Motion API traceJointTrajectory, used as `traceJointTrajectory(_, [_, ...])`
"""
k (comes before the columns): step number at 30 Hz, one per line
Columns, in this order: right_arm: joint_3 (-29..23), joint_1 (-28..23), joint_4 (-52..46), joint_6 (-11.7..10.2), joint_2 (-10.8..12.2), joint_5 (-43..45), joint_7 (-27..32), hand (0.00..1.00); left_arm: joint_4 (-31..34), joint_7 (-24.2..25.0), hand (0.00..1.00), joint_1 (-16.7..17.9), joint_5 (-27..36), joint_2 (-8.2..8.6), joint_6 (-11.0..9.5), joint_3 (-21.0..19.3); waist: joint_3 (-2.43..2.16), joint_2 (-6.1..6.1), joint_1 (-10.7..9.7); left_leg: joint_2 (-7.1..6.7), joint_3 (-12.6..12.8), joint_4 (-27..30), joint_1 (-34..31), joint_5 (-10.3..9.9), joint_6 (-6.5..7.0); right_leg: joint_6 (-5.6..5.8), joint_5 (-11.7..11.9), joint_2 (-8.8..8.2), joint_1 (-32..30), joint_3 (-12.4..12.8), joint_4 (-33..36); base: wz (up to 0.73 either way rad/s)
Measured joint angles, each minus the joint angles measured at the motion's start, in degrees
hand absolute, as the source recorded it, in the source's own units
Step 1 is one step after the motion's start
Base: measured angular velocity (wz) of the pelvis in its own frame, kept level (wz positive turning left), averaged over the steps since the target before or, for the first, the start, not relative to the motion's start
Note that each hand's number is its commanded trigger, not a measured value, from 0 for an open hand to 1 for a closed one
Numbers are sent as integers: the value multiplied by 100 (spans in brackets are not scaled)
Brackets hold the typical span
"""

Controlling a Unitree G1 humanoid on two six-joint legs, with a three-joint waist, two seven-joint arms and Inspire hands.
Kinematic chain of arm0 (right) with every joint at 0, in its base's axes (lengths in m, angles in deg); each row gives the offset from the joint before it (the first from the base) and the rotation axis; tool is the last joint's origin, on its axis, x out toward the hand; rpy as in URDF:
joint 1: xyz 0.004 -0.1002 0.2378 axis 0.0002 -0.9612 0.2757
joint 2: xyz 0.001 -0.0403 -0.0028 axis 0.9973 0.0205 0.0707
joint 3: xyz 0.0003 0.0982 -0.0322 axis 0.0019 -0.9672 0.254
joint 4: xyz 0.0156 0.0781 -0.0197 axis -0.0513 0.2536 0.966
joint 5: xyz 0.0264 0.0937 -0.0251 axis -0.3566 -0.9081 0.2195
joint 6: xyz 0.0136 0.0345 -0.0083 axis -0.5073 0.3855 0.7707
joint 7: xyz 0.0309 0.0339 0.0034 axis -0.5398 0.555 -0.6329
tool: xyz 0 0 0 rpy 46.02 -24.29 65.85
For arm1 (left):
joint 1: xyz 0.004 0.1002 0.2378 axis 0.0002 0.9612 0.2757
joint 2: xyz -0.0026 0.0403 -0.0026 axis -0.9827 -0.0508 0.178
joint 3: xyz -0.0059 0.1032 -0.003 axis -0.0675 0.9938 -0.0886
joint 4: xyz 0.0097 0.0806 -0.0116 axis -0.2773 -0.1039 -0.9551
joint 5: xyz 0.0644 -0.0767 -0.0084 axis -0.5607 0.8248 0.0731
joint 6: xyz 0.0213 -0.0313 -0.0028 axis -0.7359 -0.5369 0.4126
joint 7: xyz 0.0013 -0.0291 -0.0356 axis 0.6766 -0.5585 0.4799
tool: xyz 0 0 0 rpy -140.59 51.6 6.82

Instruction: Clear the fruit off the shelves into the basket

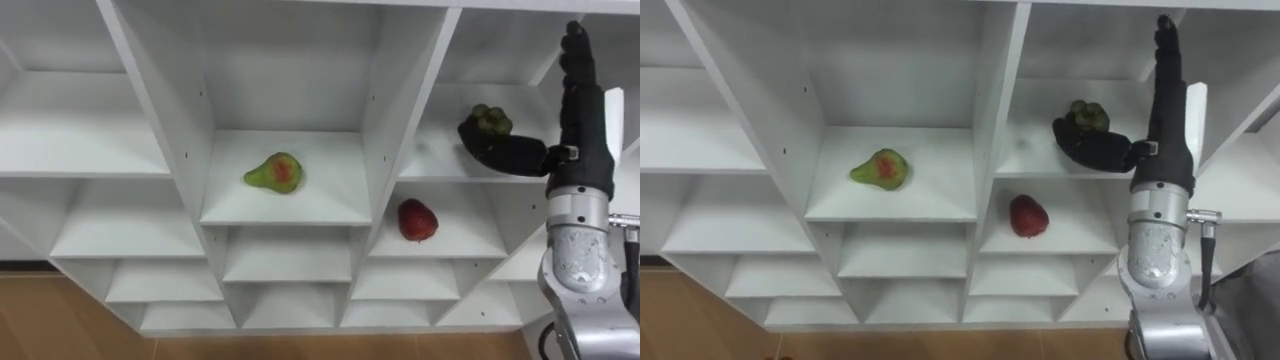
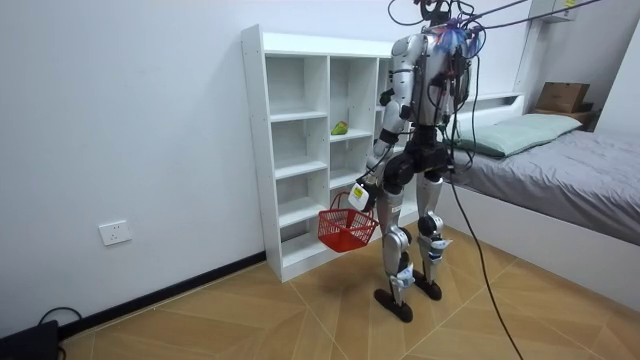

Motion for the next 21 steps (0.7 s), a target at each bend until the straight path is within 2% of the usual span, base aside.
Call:
traceJointTrajectory(9, [0, 0, 27, -3, 0, -4, 2, 0, 7, 90, 100, -20, -13, -32, 6, -2, -4, -13, 10, -15, -27, 17, 34, 2, 3, 2, -1, -16, 41, -15, -5, 0])
traceJointTrajectory(14, [5, 13, 384, 3, -1, -95, -4, 0, 48, 89, 100, -10, 17, -35, 21, 7, -12, -28, 124, -24, -47, 17, 42, 3, 6, 3, -1, -20, 50, -18, -4, 0])
traceJointTrajectory(21, [6, 136, 663, 238, -40, -88, -65, 0, 102, 116, 100, 0, -106, -51, 131, 3, -16, -33, 156, -27, -119, 20, 15, 3, 6, 3, -1, -26, 55, -108, -1, 5])
